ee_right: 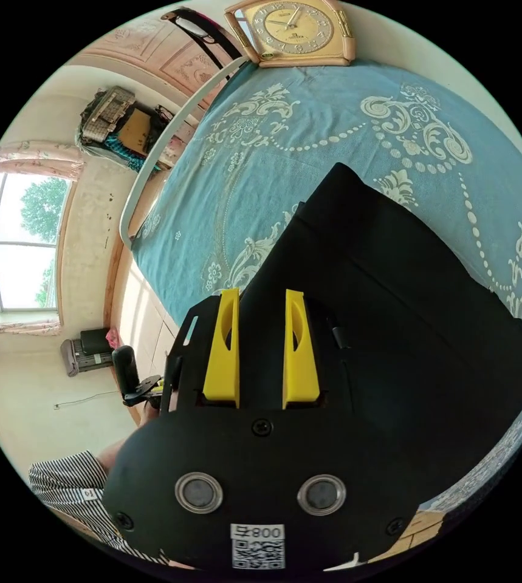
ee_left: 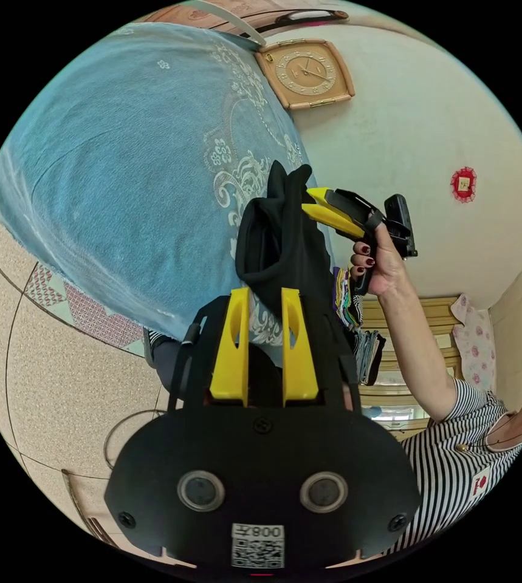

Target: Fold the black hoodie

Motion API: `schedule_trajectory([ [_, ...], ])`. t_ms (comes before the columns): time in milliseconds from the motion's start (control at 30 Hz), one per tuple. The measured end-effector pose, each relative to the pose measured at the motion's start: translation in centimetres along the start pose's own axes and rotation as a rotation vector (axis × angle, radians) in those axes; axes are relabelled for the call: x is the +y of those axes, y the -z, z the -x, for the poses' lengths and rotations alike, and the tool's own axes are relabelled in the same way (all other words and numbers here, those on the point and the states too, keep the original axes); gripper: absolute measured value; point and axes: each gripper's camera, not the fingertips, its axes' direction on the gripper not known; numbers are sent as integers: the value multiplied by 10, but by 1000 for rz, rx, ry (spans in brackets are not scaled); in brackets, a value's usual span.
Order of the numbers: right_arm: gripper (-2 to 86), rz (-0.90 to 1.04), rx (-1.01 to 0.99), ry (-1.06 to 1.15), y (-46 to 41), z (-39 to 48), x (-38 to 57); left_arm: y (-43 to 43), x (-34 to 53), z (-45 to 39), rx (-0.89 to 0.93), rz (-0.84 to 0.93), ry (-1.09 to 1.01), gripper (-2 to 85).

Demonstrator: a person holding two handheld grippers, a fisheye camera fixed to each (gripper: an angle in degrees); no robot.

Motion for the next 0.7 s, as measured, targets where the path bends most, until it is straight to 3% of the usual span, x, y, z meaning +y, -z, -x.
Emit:
schedule_trajectory([
  [267,140,100,122,-106,-59,27,-57,-6,-15,16,40,6,-6,85],
  [500,116,131,408,-80,-85,76,-86,-19,-18,19,60,4,-11,81],
  [700,91,140,485,-39,-84,100,-95,-36,-13,15,62,1,-5,74],
])
